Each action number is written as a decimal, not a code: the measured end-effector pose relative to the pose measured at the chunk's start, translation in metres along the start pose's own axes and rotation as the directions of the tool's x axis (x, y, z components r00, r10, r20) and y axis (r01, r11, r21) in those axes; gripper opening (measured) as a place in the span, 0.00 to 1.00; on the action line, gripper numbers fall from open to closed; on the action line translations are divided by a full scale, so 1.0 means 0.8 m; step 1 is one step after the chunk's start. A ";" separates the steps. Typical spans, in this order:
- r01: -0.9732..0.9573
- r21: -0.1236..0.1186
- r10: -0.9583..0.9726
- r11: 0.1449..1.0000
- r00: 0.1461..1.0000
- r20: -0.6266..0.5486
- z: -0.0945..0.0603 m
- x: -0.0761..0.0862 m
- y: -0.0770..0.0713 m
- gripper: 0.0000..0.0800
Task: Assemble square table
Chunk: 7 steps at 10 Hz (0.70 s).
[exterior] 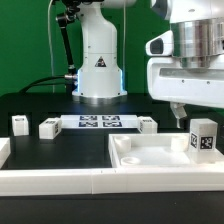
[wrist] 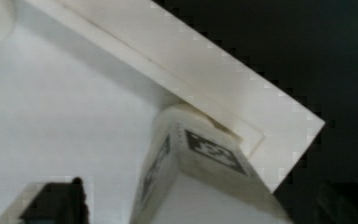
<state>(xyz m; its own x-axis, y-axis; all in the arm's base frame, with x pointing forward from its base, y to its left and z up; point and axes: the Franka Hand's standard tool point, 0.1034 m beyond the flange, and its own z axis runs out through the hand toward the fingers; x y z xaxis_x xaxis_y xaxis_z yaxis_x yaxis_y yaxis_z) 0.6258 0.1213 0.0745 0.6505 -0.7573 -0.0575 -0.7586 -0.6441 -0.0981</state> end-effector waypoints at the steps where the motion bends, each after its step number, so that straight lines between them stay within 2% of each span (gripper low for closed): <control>1: 0.114 -0.006 -0.114 0.993 0.993 -0.008 0.000 0.000 0.000 0.81; 5: 0.400 -0.025 -0.400 0.916 0.916 -0.012 0.001 -0.006 -0.003 0.81; 7: 0.567 -0.031 -0.567 0.823 0.823 -0.009 0.000 -0.004 -0.002 0.81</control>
Offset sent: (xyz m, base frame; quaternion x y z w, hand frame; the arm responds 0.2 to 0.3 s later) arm -0.0044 0.0064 0.0001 -0.0197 -0.0013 -0.2565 0.9664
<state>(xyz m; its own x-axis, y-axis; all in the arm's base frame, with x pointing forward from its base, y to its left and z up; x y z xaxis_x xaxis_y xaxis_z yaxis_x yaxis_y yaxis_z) 0.6251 0.1246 0.0746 0.9657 -0.2590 0.0174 -0.2567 -0.9629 -0.0827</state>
